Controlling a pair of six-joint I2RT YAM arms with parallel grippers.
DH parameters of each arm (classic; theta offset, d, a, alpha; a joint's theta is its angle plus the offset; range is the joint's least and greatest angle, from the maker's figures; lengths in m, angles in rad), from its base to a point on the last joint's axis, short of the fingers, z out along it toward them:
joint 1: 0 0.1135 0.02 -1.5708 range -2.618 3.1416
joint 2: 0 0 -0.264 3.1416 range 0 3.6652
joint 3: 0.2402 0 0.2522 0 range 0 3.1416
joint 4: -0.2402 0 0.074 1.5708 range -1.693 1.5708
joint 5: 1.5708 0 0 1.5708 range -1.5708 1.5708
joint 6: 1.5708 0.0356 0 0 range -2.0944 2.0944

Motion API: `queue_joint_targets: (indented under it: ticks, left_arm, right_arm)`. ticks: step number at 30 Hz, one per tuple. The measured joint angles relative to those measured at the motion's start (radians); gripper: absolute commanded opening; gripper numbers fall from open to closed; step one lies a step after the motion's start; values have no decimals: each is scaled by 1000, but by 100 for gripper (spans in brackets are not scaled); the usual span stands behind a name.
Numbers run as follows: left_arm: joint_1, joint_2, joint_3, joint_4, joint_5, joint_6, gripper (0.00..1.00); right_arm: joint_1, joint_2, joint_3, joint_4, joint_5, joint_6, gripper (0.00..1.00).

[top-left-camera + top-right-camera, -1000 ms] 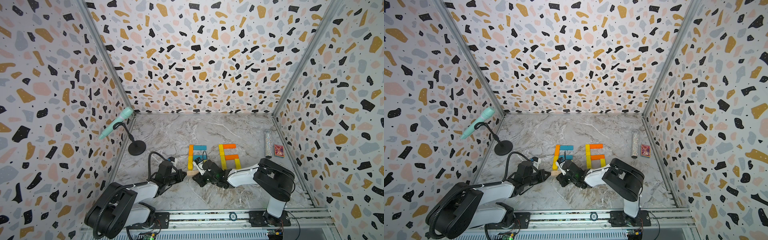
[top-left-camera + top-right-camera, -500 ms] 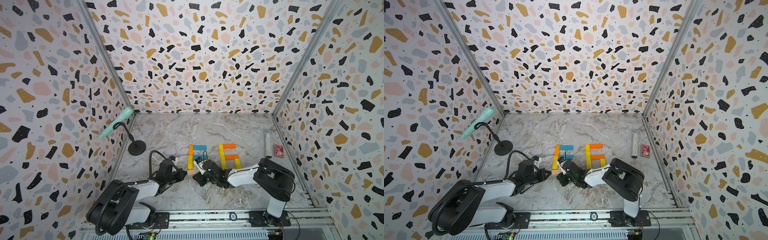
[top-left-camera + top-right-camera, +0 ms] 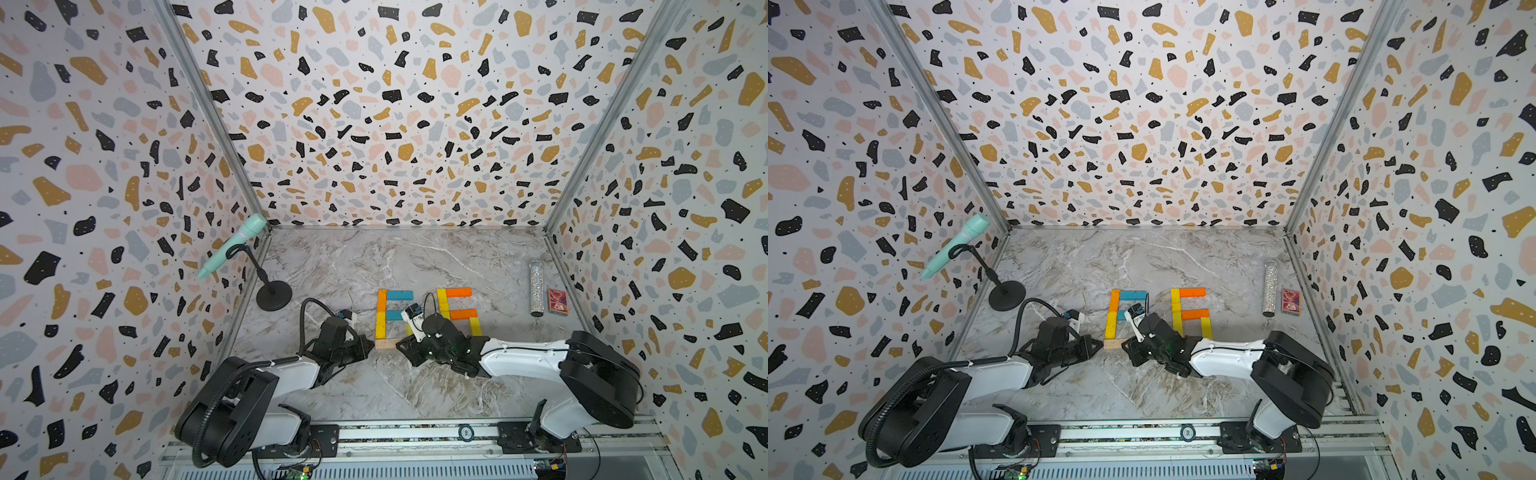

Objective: Assemble the number 6 with building blocks
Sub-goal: Assemble the building block at the center of the board.

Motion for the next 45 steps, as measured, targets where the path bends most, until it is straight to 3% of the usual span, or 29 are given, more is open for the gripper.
queue_joint_targets:
  ticks: [7, 28, 45]
  left_arm:
    - [0, -60, 2, -92, -43, 19, 2]
    - [0, 2, 13, -26, -3, 36, 1]
    - [0, 27, 19, 6, 3, 36, 0]
  right_arm:
    - [-79, -53, -67, -42, 21, 32, 24]
    - [-117, 85, -97, -14, 1, 58, 22]
    - [-121, 93, -95, 4, -14, 58, 22]
